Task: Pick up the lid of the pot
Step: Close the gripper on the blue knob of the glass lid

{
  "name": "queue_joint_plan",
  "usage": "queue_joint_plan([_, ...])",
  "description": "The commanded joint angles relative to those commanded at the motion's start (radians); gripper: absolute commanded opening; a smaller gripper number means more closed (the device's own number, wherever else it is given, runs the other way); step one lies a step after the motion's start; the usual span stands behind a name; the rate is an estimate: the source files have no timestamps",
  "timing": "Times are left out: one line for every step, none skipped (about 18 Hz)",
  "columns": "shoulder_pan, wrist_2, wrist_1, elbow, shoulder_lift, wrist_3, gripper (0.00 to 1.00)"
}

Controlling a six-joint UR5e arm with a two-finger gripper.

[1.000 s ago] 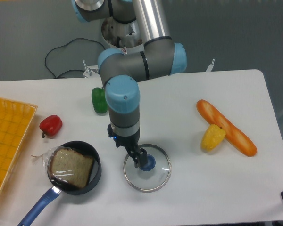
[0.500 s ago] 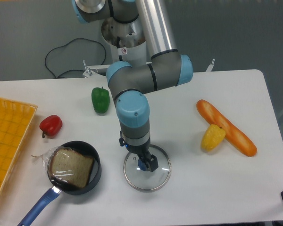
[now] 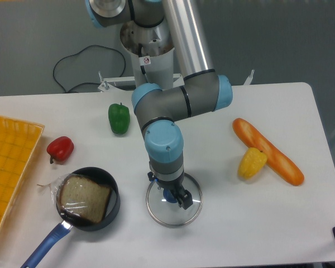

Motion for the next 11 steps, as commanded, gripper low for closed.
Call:
queue_joint_plan([0.000,0.005,0.000,0.003,-0.002,0.000,1.00])
queue_joint_plan([0.003,0.005,0.000,0.006,-0.003,0.000,1.00])
queue_joint_plan([0.009,0.003,0.002,0.005,-0.006,0.000,1.00])
queue_joint_plan([0.011,0.003,0.000,0.006,-0.009,0.000,1.00])
queue_joint_plan([0.011,0.003,0.002,0.006,-0.011,0.000,1.00])
queue_joint_plan([0.012,0.003,0.002,0.006,-0.014,0.000,1.00])
queue_joint_plan([0.011,0.003,0.002,0.006,-0.015,0.000,1.00])
queue_joint_plan([0.012,0.005,0.002,0.006,-0.017,0.000,1.00])
queue_joint_plan([0.011,0.005,0.002,0.006,-0.021,0.000,1.00])
queue_joint_plan([0.011,0.005,0.002,0.006,-0.022,0.000,1.00])
queue_joint_plan([0.011,0.005,0.005,0.005,-0.022,0.002,1.00])
